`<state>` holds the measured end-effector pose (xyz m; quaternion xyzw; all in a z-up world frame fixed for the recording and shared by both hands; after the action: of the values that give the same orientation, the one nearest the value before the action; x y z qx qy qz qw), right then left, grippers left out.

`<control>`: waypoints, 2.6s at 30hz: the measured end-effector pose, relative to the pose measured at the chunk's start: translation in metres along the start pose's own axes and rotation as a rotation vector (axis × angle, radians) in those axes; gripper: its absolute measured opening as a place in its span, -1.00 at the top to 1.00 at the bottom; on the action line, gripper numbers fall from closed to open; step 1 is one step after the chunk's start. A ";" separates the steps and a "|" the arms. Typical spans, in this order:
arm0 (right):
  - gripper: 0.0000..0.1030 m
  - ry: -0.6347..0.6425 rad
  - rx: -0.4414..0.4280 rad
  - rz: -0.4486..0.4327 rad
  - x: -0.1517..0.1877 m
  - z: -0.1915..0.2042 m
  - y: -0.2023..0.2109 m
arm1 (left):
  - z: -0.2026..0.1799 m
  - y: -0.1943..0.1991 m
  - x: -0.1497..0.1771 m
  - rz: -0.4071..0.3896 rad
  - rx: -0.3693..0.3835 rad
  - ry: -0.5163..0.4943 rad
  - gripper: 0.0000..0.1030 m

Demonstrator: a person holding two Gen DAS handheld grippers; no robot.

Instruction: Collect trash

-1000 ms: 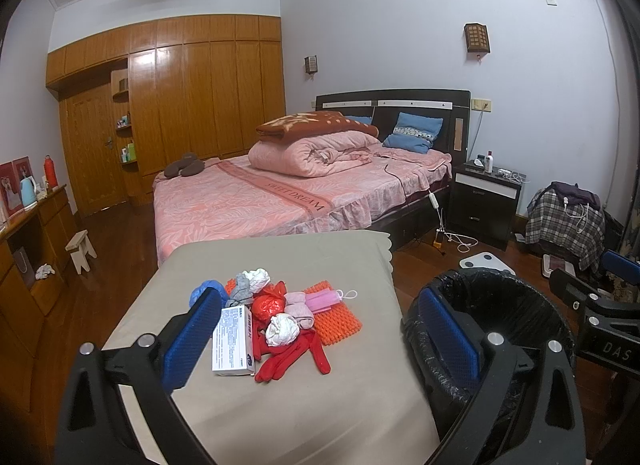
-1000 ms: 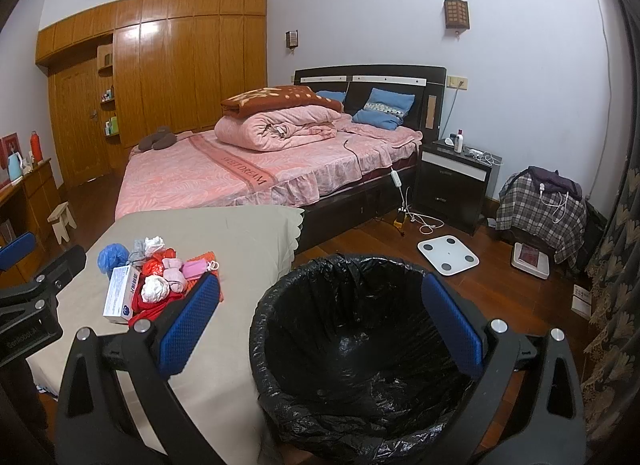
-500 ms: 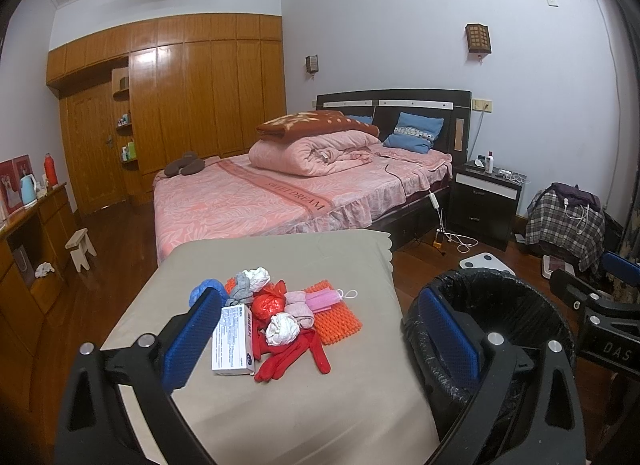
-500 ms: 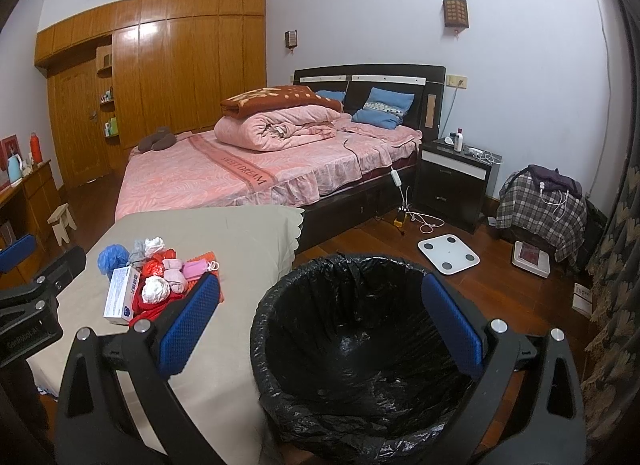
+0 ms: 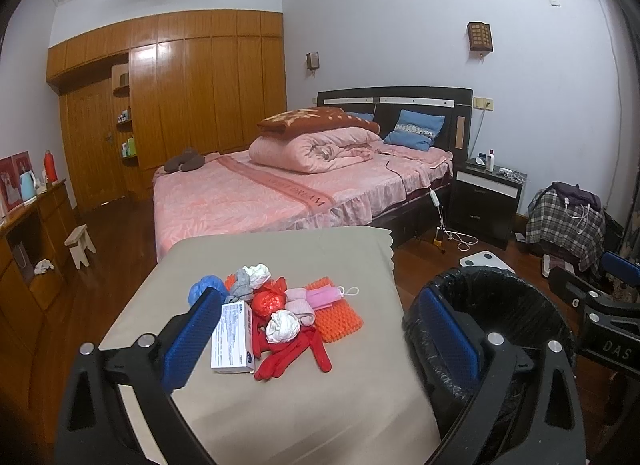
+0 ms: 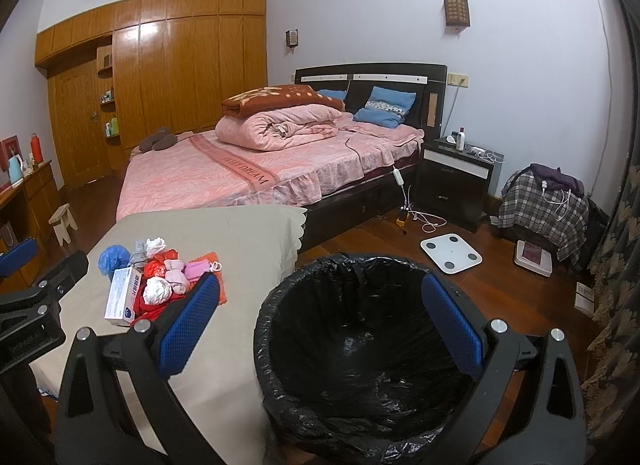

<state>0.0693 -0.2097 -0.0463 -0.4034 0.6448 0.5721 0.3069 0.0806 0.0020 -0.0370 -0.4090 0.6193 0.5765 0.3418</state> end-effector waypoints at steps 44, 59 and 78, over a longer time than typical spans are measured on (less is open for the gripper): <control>-0.87 0.110 -0.181 0.106 0.024 0.162 -0.173 | 0.159 -0.194 0.119 0.309 -0.155 0.102 -0.45; -0.57 0.102 -0.276 0.121 0.024 0.192 -0.183 | 0.173 -0.165 0.094 0.219 -0.099 0.128 -0.08; 0.54 0.221 -0.472 0.130 0.032 0.283 -0.203 | 0.211 -0.179 0.107 0.216 -0.188 0.139 -0.08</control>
<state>0.2120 0.0592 -0.2182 -0.4814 0.5478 0.6776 0.0947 0.1852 0.1997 -0.2318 -0.4091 0.6251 0.6357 0.1944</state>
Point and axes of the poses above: each gripper's, at about its wrist camera, not at the fingertips, and y roughly against the way its jaws point, z to its left, x to its underside, the point moved 9 cm from there along -y, roughly the way its jaws point, and after that the axes turned 10 degrees about y, right-handed, at the moved point
